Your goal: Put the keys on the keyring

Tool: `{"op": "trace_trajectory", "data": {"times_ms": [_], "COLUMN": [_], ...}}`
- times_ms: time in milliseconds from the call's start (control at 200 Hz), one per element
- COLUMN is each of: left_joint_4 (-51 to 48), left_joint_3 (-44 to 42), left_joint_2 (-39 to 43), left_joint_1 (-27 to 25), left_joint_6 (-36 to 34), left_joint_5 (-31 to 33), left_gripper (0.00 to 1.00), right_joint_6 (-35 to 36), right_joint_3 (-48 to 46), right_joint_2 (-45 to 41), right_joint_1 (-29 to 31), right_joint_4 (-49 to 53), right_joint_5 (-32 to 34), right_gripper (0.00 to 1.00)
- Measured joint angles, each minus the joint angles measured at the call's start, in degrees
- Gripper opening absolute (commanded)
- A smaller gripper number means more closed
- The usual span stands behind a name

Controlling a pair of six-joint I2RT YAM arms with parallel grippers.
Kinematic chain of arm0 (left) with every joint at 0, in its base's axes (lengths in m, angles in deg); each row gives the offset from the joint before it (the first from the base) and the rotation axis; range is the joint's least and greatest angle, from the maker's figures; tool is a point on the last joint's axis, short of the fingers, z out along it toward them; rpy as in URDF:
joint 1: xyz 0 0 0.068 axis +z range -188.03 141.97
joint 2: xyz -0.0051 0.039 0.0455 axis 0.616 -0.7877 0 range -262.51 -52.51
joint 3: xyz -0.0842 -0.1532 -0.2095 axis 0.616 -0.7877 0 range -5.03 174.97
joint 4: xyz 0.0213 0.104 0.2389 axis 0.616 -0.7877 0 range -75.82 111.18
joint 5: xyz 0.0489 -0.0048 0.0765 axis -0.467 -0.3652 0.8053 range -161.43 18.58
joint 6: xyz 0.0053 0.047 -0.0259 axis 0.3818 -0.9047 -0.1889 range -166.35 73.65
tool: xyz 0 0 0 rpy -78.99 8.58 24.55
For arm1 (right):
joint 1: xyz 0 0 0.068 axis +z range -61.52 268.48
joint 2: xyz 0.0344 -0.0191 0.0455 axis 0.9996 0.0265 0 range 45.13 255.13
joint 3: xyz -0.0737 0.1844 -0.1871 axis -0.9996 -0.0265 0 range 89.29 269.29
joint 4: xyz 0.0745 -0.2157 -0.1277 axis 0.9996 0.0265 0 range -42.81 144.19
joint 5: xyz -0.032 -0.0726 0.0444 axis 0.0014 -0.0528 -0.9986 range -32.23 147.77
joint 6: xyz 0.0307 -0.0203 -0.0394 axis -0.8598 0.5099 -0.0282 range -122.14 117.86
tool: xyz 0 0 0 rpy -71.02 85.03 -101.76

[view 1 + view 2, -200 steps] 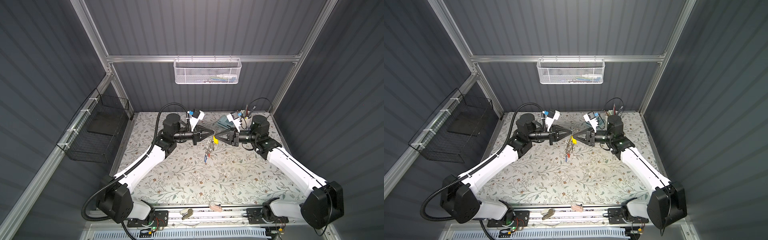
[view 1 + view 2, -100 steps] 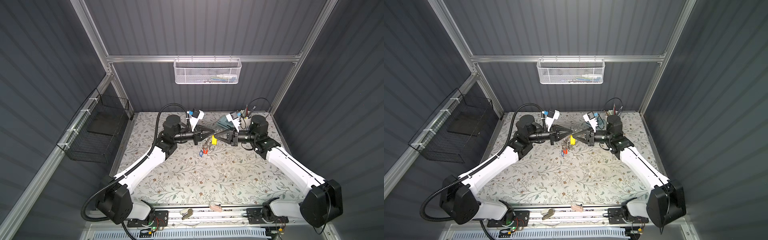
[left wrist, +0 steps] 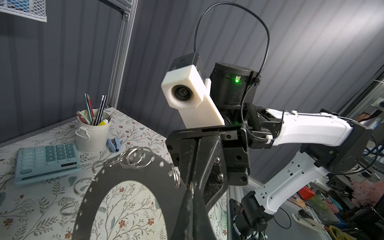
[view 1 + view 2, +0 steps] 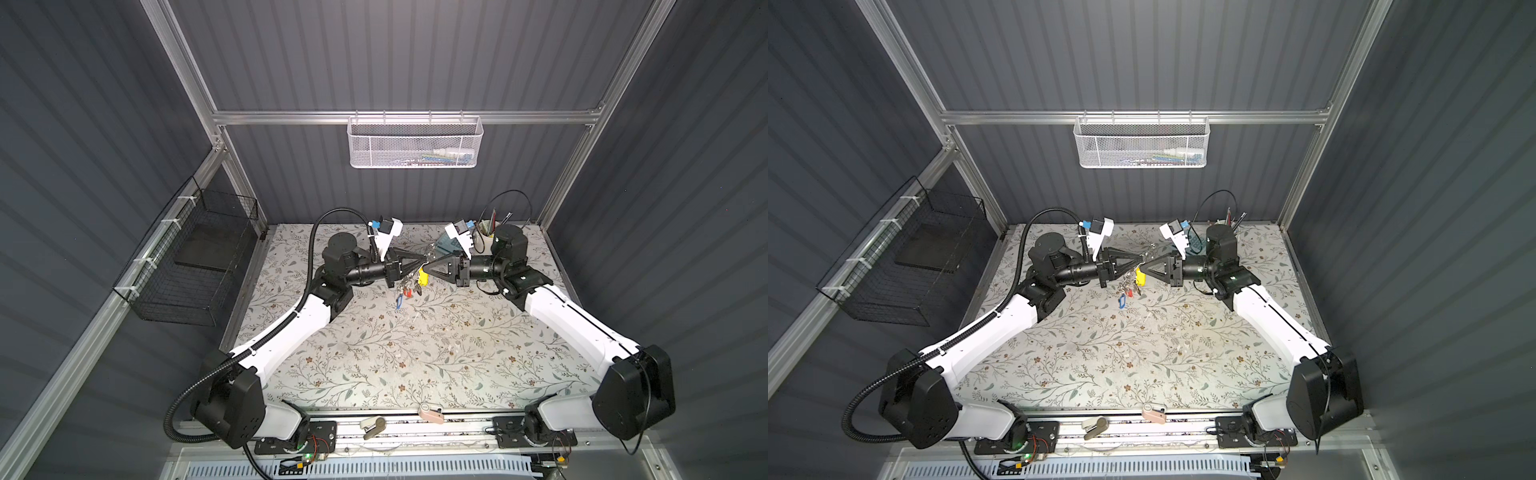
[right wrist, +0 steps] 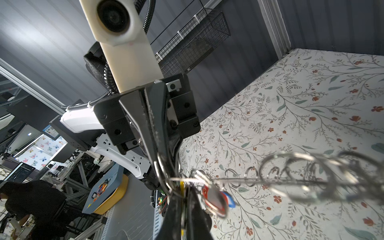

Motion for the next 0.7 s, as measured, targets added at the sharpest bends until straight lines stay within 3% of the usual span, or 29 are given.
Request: {"op": "trace_trajectory", "data": {"times_ms": [335,525,700], "left_joint_4": [0.0,0.22,3.15], "left_joint_3": [-0.22,-0.22,-0.92], "left_joint_2": [-0.04,-0.35,-0.96], "left_joint_1": [-0.92,-1.01,-1.01], "left_joint_6": [-0.02,-0.02,0.66], "left_joint_5": [0.46,0.31,-1.62], "left_gripper": [0.0,0.0,0.0], "right_joint_6": [1.64,2.34,1.88], "right_joint_3": [-2.89,-4.98,-4.98], "right_joint_2": [-3.93,-9.73,-11.93], "right_joint_1": [-2.89,-8.09,-8.68], "right_joint_4": [3.37,6.54,6.23], "right_joint_5": [1.09,1.75,1.81], "right_gripper": [0.33,0.42,0.46]}}
